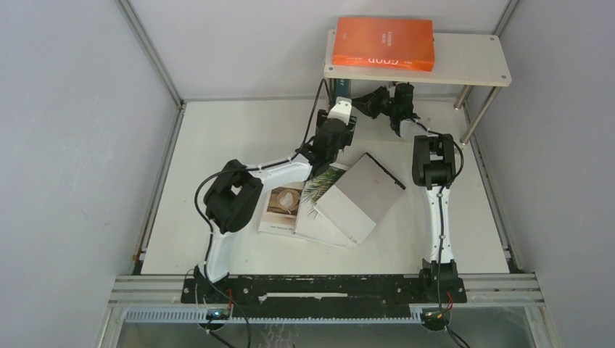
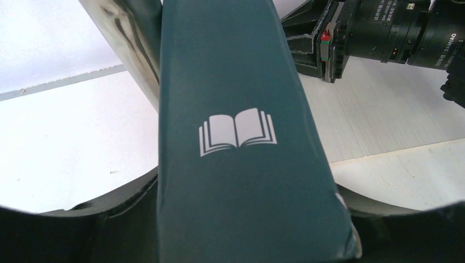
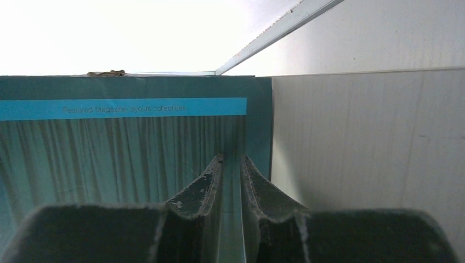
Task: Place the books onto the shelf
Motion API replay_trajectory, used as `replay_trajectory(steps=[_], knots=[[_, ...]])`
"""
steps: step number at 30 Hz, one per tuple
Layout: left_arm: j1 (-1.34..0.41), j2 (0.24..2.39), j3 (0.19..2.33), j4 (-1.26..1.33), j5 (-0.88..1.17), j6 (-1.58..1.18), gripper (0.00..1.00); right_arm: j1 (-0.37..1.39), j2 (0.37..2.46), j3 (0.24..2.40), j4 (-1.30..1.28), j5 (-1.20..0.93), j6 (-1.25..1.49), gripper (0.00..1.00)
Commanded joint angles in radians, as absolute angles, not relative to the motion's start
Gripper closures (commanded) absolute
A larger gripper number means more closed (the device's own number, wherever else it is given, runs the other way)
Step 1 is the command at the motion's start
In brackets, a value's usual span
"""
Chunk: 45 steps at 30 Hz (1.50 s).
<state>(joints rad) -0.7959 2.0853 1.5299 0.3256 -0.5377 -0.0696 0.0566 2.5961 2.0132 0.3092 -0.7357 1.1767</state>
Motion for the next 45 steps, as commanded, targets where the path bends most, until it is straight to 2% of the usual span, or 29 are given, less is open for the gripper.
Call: replay_trajectory(steps=[1, 5, 17, 26, 38, 45], knots=[[-0.794, 2.080, 1.585, 0.334, -0.525, -0.103, 0.27, 0.044, 2.555, 2.000, 0.336, -0.737, 1.169, 0.76], [-0.799, 2.071, 1.587, 0.334, -0.524, -0.110, 0.23, 0.026, 2.514, 1.924, 0.381, -0.730, 1.175, 0.75], [-0.855, 2.007, 1.550, 0.332, -0.589, -0.100, 0.21, -0.012, 2.363, 1.671, 0.509, -0.725, 1.186, 0.70], [-0.935, 1.851, 1.443, 0.299, -0.670, -0.102, 0.19, -0.024, 2.139, 1.384, 0.532, -0.696, 1.134, 0.59], [-1.053, 1.512, 1.318, -0.119, -0.685, -0.338, 0.18, -0.017, 1.607, 0.950, 0.234, -0.578, 0.940, 0.48], [-1.106, 1.353, 1.179, -0.233, -0.659, -0.473, 0.17, 0.041, 1.249, 0.745, -0.055, -0.436, 0.825, 0.40]])
